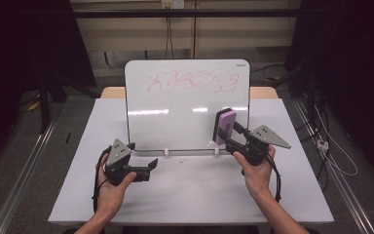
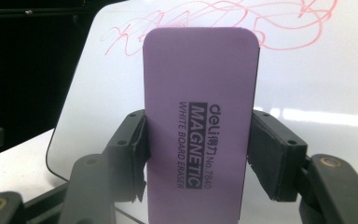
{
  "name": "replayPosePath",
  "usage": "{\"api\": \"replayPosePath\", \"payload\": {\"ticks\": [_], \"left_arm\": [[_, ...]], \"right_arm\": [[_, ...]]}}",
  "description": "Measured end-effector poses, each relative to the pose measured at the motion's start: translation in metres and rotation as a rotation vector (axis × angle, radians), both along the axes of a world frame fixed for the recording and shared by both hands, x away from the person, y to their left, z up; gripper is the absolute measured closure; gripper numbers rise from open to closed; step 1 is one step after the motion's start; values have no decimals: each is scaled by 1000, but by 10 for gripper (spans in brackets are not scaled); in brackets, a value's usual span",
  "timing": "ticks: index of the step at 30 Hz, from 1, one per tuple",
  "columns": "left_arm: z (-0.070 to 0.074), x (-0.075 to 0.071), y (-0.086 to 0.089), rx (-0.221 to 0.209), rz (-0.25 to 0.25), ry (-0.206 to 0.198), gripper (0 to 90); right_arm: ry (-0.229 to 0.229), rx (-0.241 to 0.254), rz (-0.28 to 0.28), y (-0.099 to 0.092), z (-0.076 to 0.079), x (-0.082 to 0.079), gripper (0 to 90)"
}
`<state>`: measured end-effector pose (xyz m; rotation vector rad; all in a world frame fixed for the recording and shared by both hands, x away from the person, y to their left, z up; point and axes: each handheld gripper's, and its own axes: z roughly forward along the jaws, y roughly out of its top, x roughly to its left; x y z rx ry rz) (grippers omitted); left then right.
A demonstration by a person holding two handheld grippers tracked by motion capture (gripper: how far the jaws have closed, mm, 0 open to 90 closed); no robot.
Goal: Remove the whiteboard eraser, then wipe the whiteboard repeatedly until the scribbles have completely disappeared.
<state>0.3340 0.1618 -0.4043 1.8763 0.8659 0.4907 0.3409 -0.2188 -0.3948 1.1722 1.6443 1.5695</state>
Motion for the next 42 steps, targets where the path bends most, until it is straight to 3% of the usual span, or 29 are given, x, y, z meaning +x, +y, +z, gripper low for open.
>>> {"api": "replayPosePath", "payload": {"ticks": [6, 15, 22, 28, 32, 38, 42], "left_arm": [[-11, -9, 14, -19, 41, 5, 56], [-15, -8, 25, -30, 60, 0, 58], [-19, -8, 27, -15, 57, 16, 60], [-18, -8, 26, -20, 60, 13, 61], [-19, -7, 27, -13, 57, 18, 62], [-20, -7, 26, -13, 60, 17, 64], [-20, -7, 25, -11, 61, 19, 64]], "right_arm": [[-5, -32, -12, -5, 2, -1, 417], [-20, -105, -53, -17, 18, 6, 418], [-14, -242, -124, -22, 43, 26, 417], [-12, -301, -190, -25, 62, 46, 417], [-27, -384, -232, -25, 77, 64, 418], [-10, -524, -283, -26, 88, 87, 418], [15, -571, -301, -26, 88, 102, 417]]}}
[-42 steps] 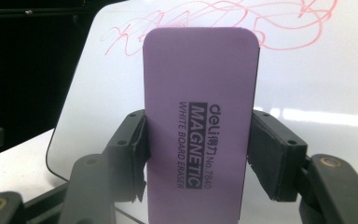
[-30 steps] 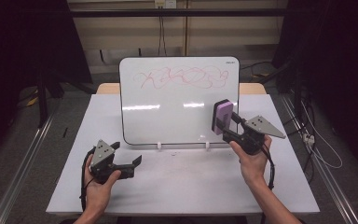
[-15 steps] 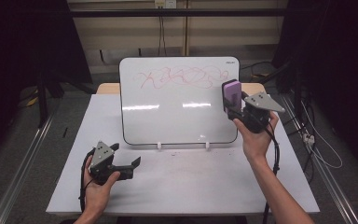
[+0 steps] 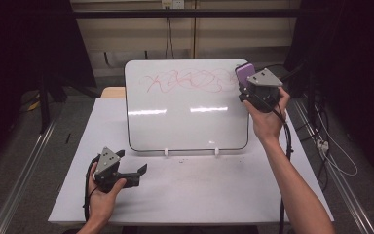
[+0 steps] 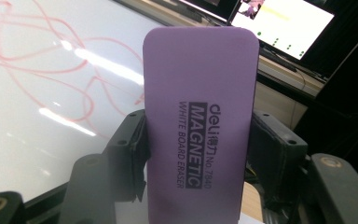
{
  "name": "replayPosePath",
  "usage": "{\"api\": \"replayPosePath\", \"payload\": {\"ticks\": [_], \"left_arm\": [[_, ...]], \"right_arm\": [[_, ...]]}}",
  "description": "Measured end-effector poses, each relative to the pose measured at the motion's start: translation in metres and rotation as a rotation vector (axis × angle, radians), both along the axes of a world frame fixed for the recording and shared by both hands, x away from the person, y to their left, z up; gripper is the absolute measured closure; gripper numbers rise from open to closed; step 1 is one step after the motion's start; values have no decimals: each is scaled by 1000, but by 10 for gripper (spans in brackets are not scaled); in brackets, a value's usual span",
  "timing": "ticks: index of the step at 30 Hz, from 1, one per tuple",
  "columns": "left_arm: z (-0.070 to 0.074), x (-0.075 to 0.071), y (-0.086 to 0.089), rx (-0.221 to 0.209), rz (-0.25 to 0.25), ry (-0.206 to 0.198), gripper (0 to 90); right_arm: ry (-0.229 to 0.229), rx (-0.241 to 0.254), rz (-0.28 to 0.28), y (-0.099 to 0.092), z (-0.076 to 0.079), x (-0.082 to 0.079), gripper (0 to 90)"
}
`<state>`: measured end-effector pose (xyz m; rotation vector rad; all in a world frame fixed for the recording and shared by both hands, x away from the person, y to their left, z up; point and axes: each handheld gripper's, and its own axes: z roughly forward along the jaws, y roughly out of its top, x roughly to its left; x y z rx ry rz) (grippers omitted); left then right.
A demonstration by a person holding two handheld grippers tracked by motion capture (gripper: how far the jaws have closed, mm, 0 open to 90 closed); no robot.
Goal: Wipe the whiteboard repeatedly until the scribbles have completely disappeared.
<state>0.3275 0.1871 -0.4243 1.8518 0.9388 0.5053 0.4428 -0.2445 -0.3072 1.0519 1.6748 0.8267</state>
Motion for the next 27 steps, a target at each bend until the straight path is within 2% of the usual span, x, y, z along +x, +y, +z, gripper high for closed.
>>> {"api": "replayPosePath", "payload": {"ticks": [10, 14, 19, 23, 27], "left_arm": [[-1, 1, 1, -1, 4, 6, 64], [-1, 1, 2, 0, 6, 4, 64], [-2, 2, 2, -1, 8, 4, 64], [-2, 3, 1, 10, 2, 7, 64], [-3, 3, -1, 14, -5, 10, 64]], "right_arm": [[-12, -121, -30, 15, -10, 18, 418], [-22, -146, -47, 19, -12, 22, 418], [-41, -229, -67, 31, -18, 24, 419], [-38, -264, -45, 43, -22, 21, 419], [-44, -285, 8, 60, -31, 15, 419]]}}
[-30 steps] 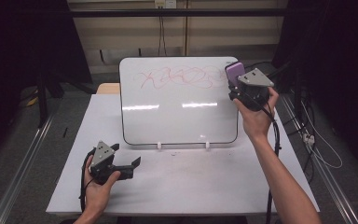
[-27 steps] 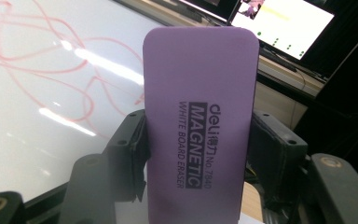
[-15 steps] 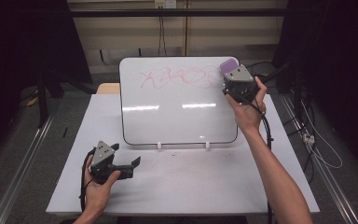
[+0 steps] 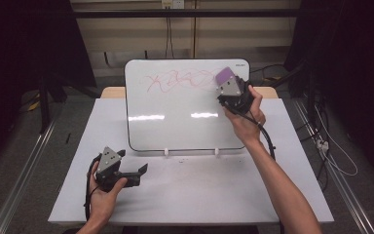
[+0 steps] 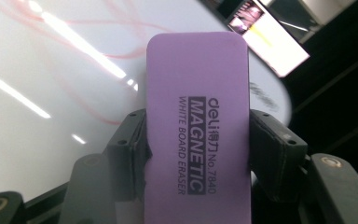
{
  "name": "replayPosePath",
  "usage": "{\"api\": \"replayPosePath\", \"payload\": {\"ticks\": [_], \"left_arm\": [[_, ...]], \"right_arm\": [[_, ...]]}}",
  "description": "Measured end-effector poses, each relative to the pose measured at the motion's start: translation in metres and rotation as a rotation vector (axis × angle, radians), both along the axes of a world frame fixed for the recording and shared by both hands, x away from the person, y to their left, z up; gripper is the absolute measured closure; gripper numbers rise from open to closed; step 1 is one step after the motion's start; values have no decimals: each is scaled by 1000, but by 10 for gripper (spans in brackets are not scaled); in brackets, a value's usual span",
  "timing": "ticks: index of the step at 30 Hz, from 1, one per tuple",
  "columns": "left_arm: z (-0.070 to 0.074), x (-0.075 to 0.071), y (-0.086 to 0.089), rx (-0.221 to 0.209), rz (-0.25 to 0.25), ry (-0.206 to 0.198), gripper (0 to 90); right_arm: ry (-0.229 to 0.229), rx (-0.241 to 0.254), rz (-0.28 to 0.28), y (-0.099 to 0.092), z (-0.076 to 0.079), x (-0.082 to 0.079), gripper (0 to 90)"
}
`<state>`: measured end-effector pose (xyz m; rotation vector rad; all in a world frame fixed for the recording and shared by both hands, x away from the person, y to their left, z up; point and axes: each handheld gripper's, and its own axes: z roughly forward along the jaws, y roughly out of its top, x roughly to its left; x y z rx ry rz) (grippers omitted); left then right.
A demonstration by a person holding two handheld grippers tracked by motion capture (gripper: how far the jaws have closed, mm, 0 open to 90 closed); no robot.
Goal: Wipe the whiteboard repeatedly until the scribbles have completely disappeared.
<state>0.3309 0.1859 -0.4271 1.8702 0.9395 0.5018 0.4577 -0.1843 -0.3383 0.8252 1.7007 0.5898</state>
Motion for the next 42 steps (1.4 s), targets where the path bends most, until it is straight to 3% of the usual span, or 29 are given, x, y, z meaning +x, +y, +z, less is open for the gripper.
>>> {"api": "replayPosePath", "payload": {"ticks": [4, 7, 18, 22, 32, 35, 37, 42], "left_arm": [[-1, 1, -1, -4, -2, 3, 64], [-2, 1, -1, 0, -1, 6, 64], [-2, 2, 0, 3, -4, 10, 64], [-2, 1, 0, -3, -1, 10, 64], [-2, 2, -1, 4, -8, 7, 64], [-2, 2, 0, 3, -7, 9, 64], [-2, 2, 1, 7, -4, 8, 64], [-2, 1, 0, 9, -7, 6, 64]], "right_arm": [[19, -19, 72, 16, -10, -10, 419], [33, -5, 89, 16, -10, -11, 419], [17, 137, -82, -45, 24, 18, 419], [4, 124, -112, -44, 25, 20, 419], [48, 58, 38, -1, 3, 1, 419], [48, 95, 34, -9, 6, 6, 419], [43, 129, 6, -19, 12, 12, 419], [7, 154, -74, -43, 30, 26, 419]]}}
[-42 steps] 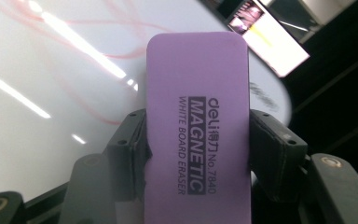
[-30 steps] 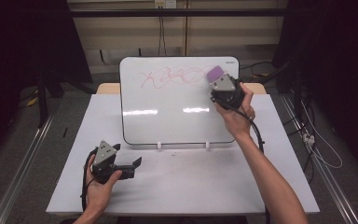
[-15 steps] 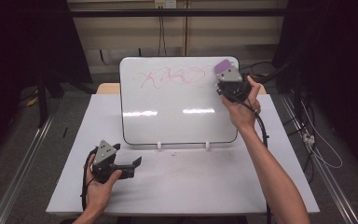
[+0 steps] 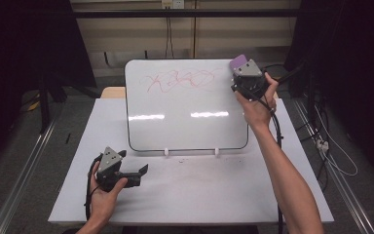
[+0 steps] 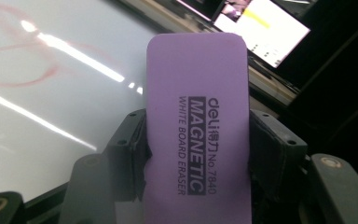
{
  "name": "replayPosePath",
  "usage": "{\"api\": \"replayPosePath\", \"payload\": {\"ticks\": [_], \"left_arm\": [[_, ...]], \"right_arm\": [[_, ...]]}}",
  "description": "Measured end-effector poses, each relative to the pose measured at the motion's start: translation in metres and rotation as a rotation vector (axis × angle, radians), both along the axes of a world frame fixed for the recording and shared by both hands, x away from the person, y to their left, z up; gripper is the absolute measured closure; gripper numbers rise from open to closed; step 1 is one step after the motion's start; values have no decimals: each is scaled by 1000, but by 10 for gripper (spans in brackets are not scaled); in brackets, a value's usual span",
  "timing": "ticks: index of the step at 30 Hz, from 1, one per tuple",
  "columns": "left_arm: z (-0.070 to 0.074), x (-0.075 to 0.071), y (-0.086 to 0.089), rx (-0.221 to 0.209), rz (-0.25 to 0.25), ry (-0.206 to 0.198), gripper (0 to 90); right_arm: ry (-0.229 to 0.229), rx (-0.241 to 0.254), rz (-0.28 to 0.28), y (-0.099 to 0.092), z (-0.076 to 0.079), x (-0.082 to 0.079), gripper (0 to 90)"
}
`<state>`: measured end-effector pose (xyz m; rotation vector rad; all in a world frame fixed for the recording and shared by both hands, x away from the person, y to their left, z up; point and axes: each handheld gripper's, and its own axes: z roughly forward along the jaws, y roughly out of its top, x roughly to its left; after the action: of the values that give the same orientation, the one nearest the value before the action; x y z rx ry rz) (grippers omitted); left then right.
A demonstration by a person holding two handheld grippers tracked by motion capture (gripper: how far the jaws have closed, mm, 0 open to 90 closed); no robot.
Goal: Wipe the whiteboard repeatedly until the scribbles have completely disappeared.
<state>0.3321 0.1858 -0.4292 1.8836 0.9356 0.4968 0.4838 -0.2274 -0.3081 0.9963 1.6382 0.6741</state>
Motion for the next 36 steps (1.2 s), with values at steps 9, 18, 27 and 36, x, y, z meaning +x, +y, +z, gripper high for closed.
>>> {"api": "replayPosePath", "payload": {"ticks": [9, 18, 27, 36], "left_arm": [[0, 0, 0, 3, 0, 0, 64], [1, 0, 1, -10, 2, 2, 64], [2, 0, 2, -8, 1, -1, 64], [3, -1, 4, -6, 1, -7, 64]], "right_arm": [[-24, -78, 20, 29, -6, 0, 418], [-30, -120, 142, 90, -26, -13, 418], [-3, -109, 190, 94, -24, -11, 419], [-25, -51, 86, 62, 5, 14, 418]]}}
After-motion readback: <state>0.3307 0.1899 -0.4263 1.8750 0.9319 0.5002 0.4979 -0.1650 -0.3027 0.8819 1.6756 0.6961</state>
